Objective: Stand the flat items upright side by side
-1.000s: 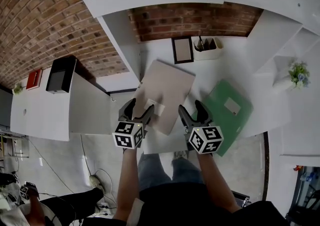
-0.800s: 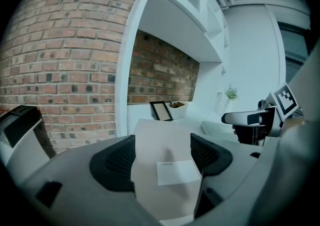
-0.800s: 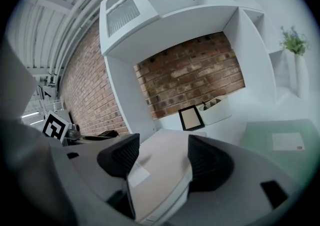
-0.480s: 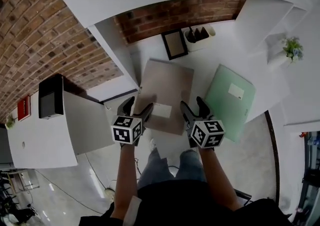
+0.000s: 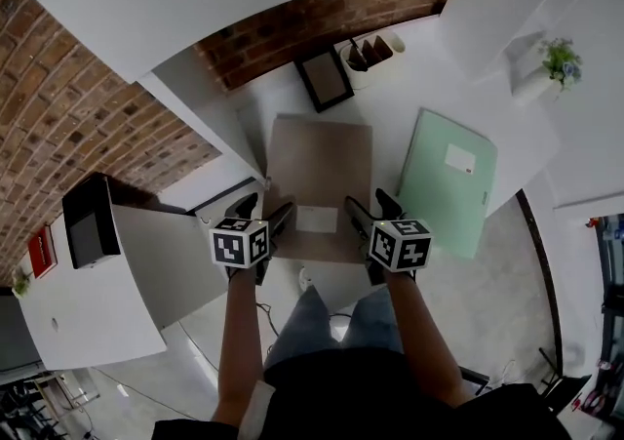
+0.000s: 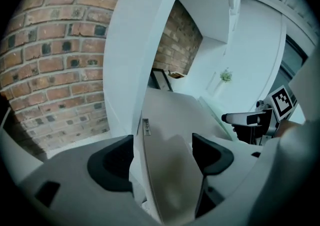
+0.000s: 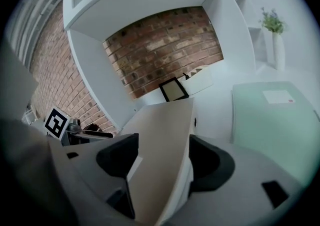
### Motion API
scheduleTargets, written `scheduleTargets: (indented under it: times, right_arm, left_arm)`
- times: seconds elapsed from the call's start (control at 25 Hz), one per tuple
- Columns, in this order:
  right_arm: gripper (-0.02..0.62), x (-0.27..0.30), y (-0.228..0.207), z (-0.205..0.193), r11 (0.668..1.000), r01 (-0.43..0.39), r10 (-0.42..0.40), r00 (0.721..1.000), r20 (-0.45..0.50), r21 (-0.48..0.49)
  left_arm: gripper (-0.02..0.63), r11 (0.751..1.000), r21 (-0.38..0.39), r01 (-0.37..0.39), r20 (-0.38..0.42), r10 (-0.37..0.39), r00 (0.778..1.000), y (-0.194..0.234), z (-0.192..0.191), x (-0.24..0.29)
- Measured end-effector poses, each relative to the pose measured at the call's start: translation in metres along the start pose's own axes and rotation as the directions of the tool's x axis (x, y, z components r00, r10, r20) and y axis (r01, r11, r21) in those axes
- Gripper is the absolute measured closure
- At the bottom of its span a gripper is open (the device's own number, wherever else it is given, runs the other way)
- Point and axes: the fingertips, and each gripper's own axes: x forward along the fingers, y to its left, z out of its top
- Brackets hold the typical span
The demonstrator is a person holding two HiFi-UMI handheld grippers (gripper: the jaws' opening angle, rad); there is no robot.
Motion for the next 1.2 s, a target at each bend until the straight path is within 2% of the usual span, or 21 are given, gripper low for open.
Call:
scheduleTargets:
  times: [0.24, 0.56, 0.96, 1.2]
  right_arm:
    - [0.282, 0.013, -0.01, -0.014, 0.998, 0.036, -0.031, 0.996, -0.088, 0.058]
    - [0.27, 0.03, -0.011, -0.025, 0.994, 0.032, -0.013, 0.983, -0.185, 0.1]
    - [0.238, 0.039, -0.013, -0.032, 0.992, 0.047, -0.015, 0.964, -0.264, 0.116]
    - [0.239, 0.04, -0.013, -0.032, 0.988, 0.07, -0.031, 0.963, -0.268, 0.135]
  left_arm:
    - [0.268, 0.995, -0.043, 0.087, -0.089, -0.09, 0.992, -0.001, -0.005, 0.019]
    - [0.265, 0.99, -0.085, 0.117, -0.165, -0.13, 0.978, 0.001, -0.01, 0.03]
    - [0.261, 0.987, -0.102, 0.125, -0.184, -0.142, 0.973, -0.001, -0.011, 0.033]
    - [0.261, 0.989, -0.099, 0.114, -0.172, -0.129, 0.977, -0.001, -0.011, 0.032]
